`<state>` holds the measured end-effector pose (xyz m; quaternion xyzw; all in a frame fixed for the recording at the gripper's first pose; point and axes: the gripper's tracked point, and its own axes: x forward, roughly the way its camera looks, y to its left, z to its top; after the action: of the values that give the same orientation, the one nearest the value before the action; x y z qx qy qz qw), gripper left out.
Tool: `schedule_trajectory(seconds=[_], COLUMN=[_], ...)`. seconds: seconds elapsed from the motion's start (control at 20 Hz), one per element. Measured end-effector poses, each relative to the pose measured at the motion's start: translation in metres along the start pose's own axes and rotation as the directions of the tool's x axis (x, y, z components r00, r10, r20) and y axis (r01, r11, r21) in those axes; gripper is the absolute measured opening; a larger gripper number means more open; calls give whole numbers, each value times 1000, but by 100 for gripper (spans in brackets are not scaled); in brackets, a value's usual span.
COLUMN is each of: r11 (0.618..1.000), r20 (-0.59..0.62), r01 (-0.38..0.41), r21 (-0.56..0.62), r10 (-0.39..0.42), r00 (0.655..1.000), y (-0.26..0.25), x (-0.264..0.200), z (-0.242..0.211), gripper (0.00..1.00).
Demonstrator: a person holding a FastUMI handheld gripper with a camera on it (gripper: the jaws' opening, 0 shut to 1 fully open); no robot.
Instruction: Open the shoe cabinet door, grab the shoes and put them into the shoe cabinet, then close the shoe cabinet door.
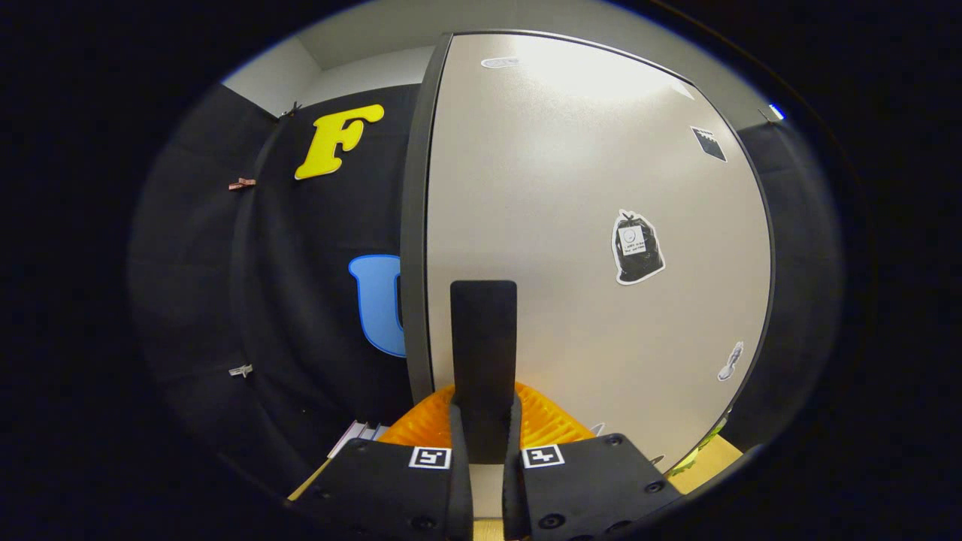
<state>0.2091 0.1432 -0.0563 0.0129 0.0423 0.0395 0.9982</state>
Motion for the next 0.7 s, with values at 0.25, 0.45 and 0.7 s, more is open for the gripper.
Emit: schedule_trajectory(seconds=[0.25, 0.45, 0.7], r11=[998, 995, 990], r20=[7, 20, 31], r01=[-54, -97, -139], r21=[23, 28, 36], r10=[54, 97, 138], r00=[999, 995, 990], y=[1, -8, -28], x=[-33, -75, -118], z=[3, 4, 6], gripper=[19, 19, 19])
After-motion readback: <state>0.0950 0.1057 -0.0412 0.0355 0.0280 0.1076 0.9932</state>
